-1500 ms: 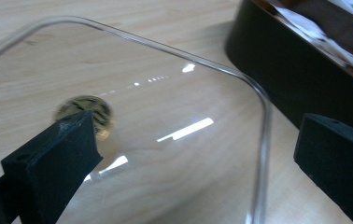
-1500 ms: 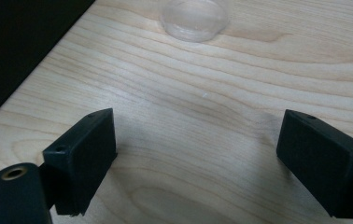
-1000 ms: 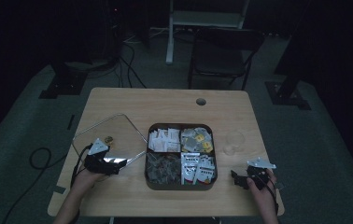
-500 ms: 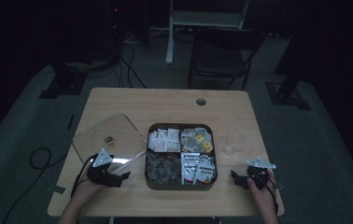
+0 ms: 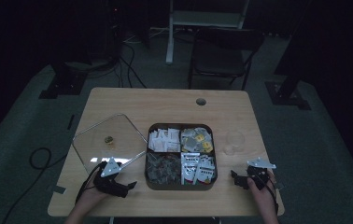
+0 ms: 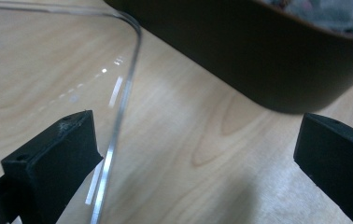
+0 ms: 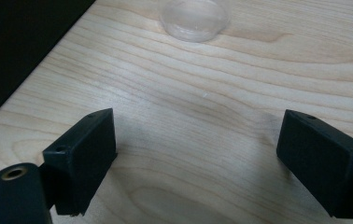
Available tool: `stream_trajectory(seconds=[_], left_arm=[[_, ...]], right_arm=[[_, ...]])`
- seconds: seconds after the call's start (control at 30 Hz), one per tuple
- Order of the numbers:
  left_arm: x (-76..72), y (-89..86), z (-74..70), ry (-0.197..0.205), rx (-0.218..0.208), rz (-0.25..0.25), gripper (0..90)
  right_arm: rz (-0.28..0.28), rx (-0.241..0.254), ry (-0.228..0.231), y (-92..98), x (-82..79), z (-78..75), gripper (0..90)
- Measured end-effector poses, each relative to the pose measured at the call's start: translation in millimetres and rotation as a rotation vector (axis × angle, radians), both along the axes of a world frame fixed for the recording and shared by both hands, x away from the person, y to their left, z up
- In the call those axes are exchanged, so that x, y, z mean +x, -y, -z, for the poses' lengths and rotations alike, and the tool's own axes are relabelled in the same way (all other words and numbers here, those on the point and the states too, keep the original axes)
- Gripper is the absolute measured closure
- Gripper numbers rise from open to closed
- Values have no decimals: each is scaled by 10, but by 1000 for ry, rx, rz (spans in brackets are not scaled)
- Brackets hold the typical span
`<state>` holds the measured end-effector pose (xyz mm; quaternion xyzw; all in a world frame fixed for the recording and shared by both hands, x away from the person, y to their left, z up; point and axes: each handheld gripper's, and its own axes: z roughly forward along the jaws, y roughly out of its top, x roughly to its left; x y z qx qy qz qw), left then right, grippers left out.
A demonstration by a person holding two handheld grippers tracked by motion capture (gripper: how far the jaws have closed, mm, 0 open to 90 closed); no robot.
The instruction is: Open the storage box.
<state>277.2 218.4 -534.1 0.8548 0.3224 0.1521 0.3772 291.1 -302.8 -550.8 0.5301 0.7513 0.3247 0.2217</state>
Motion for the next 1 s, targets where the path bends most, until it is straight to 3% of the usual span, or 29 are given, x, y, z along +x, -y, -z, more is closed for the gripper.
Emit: stream_trajectory(seconds=[0.27,0.33,0.43,0.53,1.0], left_arm=[[-7,63,89,-29,39,9,5],[3,66,113,-40,30,9,5],[6,92,124,-41,67,13,5],[18,96,129,-61,65,4,5],[14,106,131,-62,64,-9,5]], right_arm=[[-8,-1,1,-3,-1,0,113],[-8,-1,1,-3,-1,0,114],[-8,-1,1,-3,-1,0,113],[-8,-1,1,-3,-1,0,113],[-4,0,-1,-6,5,0,113]])
